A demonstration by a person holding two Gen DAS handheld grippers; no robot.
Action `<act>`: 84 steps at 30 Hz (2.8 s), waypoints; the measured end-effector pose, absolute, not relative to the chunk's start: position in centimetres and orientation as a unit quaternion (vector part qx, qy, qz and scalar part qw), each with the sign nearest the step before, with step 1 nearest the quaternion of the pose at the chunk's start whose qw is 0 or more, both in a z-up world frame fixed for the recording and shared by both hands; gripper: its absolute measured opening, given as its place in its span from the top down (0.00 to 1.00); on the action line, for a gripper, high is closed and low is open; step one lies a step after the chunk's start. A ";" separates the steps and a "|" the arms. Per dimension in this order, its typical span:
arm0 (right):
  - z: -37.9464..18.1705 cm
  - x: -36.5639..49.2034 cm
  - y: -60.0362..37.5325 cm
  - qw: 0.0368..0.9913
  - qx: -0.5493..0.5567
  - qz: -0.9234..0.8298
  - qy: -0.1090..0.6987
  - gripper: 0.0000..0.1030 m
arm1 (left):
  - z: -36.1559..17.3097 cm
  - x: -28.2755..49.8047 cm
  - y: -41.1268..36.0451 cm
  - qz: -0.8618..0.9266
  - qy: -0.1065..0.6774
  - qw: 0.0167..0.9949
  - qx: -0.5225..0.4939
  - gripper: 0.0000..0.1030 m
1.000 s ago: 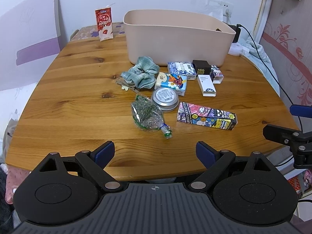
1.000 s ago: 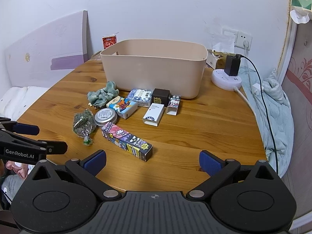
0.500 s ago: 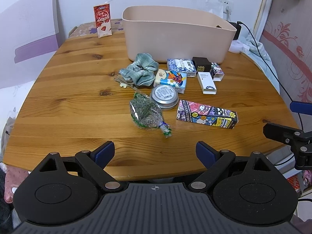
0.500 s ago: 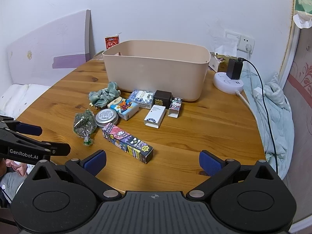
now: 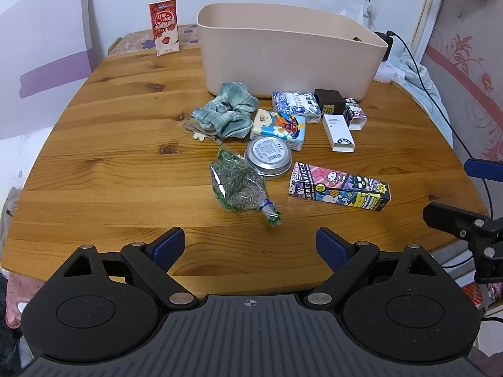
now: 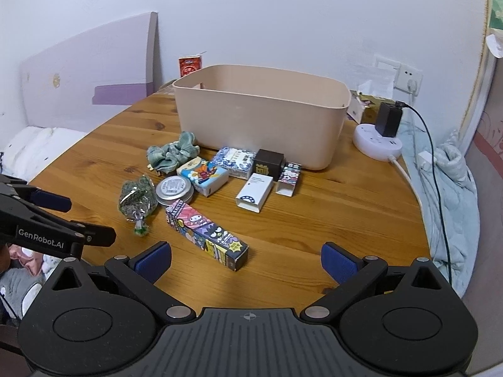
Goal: Organize objects
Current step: 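Move left tool toward green herb bag while right tool approaches character-print box, then close left tool on herb bag while right tool grips character-print box, then carry herb bag over bin and open left tool while right drops box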
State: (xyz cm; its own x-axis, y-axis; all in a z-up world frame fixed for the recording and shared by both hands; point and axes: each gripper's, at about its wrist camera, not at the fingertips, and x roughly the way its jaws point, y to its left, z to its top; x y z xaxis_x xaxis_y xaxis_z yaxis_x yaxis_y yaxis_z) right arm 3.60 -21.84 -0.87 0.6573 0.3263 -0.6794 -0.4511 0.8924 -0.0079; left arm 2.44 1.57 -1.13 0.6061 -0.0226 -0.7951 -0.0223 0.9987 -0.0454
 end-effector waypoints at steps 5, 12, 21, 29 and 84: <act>-1.5 4.6 -21.2 0.899 -0.108 0.228 0.358 0.00 | -1.6 3.6 2.3 0.004 0.446 0.894 -0.035 0.11; -3.3 7.1 -20.1 0.881 -0.117 0.252 0.383 0.07 | -3.0 5.8 3.4 0.009 0.460 0.886 -0.058 0.11; -5.5 10.1 -18.1 0.859 -0.130 0.289 0.401 0.11 | -4.1 8.7 4.5 0.028 0.463 0.882 -0.085 0.12; -7.5 13.5 -17.1 0.833 -0.128 0.318 0.433 0.20 | -5.1 11.1 4.2 0.041 0.473 0.877 -0.072 0.28; 5.8 24.4 -21.8 0.935 -0.043 0.248 0.251 0.80 | 6.2 25.3 0.4 0.017 0.310 0.950 0.024 0.55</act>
State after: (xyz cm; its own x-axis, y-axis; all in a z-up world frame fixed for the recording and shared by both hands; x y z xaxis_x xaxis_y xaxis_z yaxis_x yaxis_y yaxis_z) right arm 24.44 -21.76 5.77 0.7507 0.4415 -0.4914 -0.4848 0.8735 0.0442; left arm 25.32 0.44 6.16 0.8070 0.0465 -0.5887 -0.0167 0.9983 0.0560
